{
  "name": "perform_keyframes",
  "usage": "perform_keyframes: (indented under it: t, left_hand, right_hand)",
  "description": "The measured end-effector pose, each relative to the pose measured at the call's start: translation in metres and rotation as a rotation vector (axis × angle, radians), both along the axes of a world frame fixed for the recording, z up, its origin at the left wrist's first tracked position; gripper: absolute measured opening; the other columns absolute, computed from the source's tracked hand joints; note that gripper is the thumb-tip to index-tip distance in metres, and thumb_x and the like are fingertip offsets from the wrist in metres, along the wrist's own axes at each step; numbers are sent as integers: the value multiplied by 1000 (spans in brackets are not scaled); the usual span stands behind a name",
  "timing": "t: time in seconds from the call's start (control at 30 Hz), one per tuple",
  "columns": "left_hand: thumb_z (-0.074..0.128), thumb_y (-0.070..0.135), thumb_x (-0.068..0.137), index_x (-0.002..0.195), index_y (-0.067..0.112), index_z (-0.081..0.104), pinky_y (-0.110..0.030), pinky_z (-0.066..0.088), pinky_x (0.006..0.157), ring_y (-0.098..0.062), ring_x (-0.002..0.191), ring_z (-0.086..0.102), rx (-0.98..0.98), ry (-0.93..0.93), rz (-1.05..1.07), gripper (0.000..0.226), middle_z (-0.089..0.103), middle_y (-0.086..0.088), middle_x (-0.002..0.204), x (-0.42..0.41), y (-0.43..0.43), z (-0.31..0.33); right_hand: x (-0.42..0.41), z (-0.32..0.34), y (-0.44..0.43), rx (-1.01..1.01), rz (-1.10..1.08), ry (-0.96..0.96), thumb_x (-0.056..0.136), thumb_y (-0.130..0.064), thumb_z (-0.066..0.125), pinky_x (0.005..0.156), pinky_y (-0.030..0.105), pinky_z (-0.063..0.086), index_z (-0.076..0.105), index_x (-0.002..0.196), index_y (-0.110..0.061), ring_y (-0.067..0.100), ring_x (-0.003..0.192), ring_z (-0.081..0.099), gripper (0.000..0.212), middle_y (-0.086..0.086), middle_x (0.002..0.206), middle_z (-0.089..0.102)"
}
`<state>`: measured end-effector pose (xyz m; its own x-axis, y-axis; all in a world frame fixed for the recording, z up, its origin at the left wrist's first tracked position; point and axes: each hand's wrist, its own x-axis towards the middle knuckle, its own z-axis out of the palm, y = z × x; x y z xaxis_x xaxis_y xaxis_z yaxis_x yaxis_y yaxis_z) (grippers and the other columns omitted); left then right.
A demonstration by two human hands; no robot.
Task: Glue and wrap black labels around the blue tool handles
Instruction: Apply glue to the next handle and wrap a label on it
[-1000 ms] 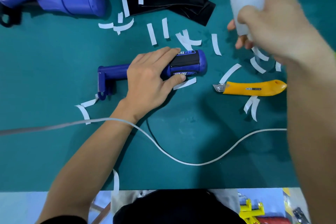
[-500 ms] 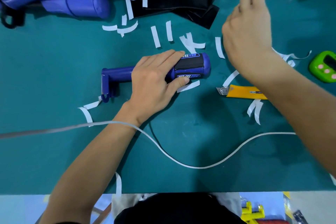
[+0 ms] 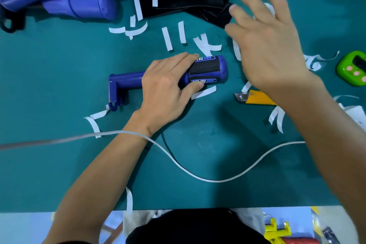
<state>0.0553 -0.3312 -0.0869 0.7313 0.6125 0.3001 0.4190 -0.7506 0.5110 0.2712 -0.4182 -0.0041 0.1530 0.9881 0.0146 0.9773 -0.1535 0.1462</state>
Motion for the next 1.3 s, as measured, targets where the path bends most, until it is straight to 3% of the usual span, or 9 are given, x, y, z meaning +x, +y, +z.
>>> perform_keyframes:
  t: [0.07,0.13,0.2,0.27,0.4,0.57,0.97,1.13,1.3]
  left_hand:
    - [72,48,96,135,17,68,-27,36,98,-22,116,65,3,3,-6,51,69,0,133,0,0,0]
    - [72,48,97,136,16,67,-28,37,98,-21,117,64,4,4,-8,51,69,1,134,0,1,0]
    - [72,48,96,136,16,67,-28,37,99,-21,118,64,0,5,-4,51,69,1,134,1,1,1]
    - [72,48,96,136,17,67,-28,37,101,-21,119,64,-4,8,-1,51,69,0,135,1,0,0]
    - [72,48,97,137,17,67,-32,39,103,-22,121,64,-1,18,1,51,69,-1,136,0,1,0]
    - [70,50,97,136,16,69,-31,39,101,-22,119,65,-4,6,4,52,70,0,134,1,0,1]
    - [73,47,95,131,15,71,-25,36,99,-19,115,65,7,-41,23,49,72,1,130,2,-1,0]
    - [74,47,95,129,15,73,-30,40,98,-20,114,67,5,-56,41,47,73,1,127,4,-3,1]
    - [76,43,93,127,16,75,-33,42,97,-21,113,68,-11,-53,68,44,74,1,126,6,-5,5]
  right_hand:
    - [-3,4,-17,251,-88,533,82,0,54,114,30,35,71,122,-13,16,128,56,45,-4,134,67]
    - [-13,2,-35,295,-267,928,82,-16,63,107,23,45,66,133,-35,-2,117,60,55,-28,128,65]
    - [-27,-8,-42,197,-336,1071,78,-24,72,111,29,47,54,145,-44,0,125,58,72,-35,135,58]
    - [-38,-25,-42,168,-359,1145,76,-15,79,114,33,45,52,148,-40,3,127,58,81,-32,135,59]
    - [-53,-48,-34,318,-417,1215,77,-5,79,109,31,49,64,137,-23,10,116,65,64,-16,126,68]
    - [-53,-51,-32,372,-465,1369,79,5,77,105,18,47,68,131,-17,8,118,66,57,-8,124,71]
    - [-58,-50,-33,401,-496,1406,86,5,72,113,35,48,65,135,-15,10,125,64,53,-3,132,68]
    - [-63,-52,-32,446,-520,1426,86,2,69,111,42,50,66,132,-18,15,123,66,50,0,119,72]
    - [-65,-54,-32,461,-533,1449,86,-2,67,110,43,51,66,133,-18,16,124,65,50,-4,125,71]
